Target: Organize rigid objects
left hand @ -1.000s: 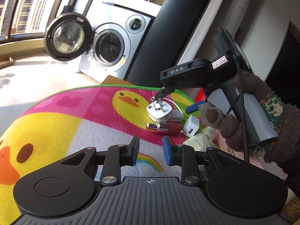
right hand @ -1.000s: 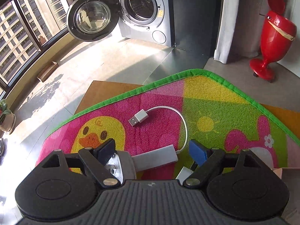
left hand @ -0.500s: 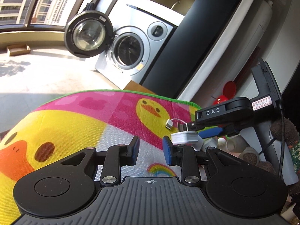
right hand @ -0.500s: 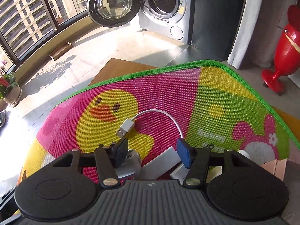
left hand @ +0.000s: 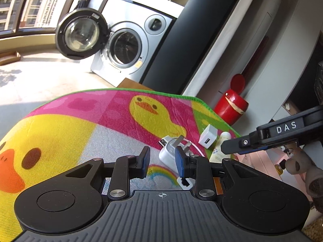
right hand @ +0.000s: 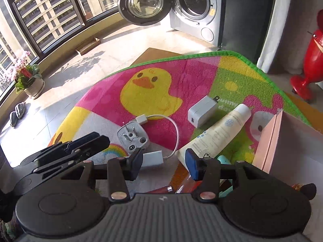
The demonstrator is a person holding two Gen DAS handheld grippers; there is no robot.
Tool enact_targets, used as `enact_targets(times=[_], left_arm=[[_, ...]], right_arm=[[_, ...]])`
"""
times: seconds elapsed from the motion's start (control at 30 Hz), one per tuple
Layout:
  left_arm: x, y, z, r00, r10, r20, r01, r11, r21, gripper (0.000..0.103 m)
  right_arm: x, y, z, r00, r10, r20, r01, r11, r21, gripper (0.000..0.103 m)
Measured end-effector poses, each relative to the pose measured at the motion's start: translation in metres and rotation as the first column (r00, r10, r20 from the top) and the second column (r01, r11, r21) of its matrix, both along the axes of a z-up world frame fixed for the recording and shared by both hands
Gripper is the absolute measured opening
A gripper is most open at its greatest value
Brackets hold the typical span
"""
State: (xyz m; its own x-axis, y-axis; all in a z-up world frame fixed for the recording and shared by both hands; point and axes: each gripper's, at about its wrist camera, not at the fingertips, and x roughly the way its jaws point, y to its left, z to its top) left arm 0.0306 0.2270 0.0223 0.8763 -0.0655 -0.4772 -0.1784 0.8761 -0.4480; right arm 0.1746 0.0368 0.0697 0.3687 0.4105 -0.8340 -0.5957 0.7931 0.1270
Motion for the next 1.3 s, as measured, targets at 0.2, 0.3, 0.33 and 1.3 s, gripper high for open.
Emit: enact_targets(times=[0.2,0.3,0.33,1.3], left_arm=[[-0.001,-0.001,0.000,1.000,-0.009,0.012,0.009,1.000,0.003,0.030],[0.000,0.001,0.000,1.000,-0.009,0.011,0.009,1.000,-0.010,0.030],[0.000,0.002,0.000,1.000,-0.010,0.010,0.010,1.000,-0.015,0.030],[-0.031,-0.003,0.010,0.975,-0.204,-0.083,0.204,0.979,-0.016,0.030]], right_arm=[[0.073,0.014,-0.015,0.967,-0.233,0.101,0.244,0.964,-0.110,0.062],[0.095,0.018,-0.023,0.951,-0.273,0.148,0.294,0.944,-0.151,0.075],[0.099,0.019,-0.024,0.948,-0.279,0.152,0.302,0.939,-0.162,0.074],[-0.090,-0.010,-0.030,0.984,0.166,0.057,-0.157,0.978,-0.135,0.071]])
